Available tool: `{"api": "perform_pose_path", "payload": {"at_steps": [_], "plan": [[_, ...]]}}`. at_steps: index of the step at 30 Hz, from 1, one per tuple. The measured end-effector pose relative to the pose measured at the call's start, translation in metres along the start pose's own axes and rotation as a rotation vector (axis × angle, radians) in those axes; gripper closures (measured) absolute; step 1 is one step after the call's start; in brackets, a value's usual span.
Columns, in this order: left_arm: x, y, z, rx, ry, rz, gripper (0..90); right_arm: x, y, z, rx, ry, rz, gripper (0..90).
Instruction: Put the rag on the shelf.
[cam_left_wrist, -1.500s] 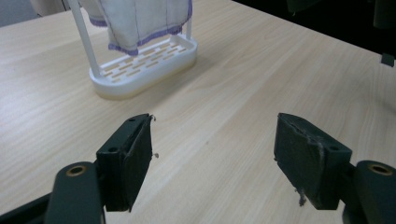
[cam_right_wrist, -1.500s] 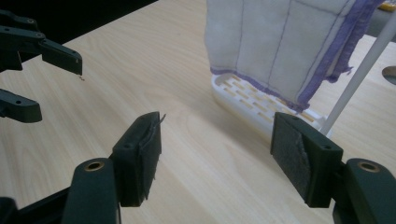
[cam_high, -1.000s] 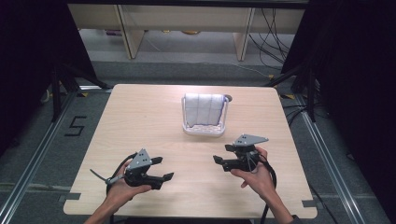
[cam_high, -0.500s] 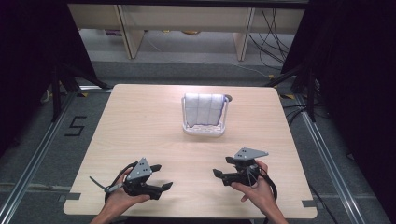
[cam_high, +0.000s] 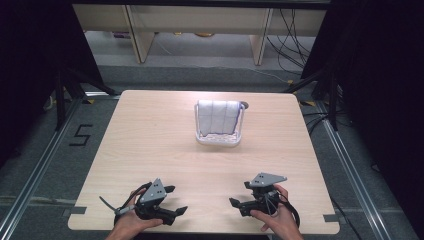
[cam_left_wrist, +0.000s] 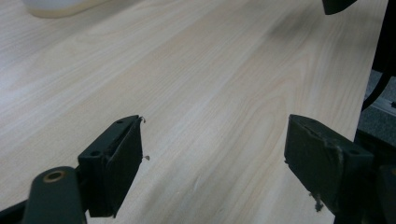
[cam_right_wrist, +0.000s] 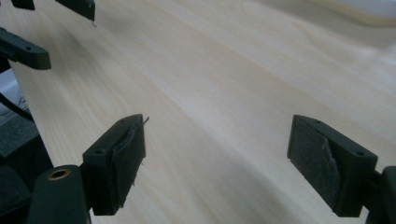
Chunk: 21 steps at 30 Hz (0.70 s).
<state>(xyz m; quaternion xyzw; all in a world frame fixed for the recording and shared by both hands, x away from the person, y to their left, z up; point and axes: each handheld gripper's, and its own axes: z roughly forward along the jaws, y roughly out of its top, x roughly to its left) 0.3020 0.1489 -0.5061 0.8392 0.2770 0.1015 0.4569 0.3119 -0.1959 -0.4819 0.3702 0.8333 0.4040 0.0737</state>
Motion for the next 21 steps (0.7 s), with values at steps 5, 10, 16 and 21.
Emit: {"api": "perform_pose_path", "payload": {"at_steps": [5,10,16,21], "plan": [[0.001,-0.001,0.001,0.028,-0.008,0.01,19.1,0.005,-0.008,0.001,0.018,0.019,-0.026,19.8],[0.001,-0.002,0.002,0.006,0.004,-0.007,19.1,0.003,-0.012,0.002,0.02,0.015,-0.054,19.4],[0.002,-0.001,0.003,0.013,-0.001,0.01,19.1,0.005,-0.012,0.003,0.024,0.019,-0.054,19.3],[0.002,-0.001,0.002,0.011,0.006,0.007,19.1,0.005,-0.012,0.003,0.02,0.016,-0.058,19.3]]}}
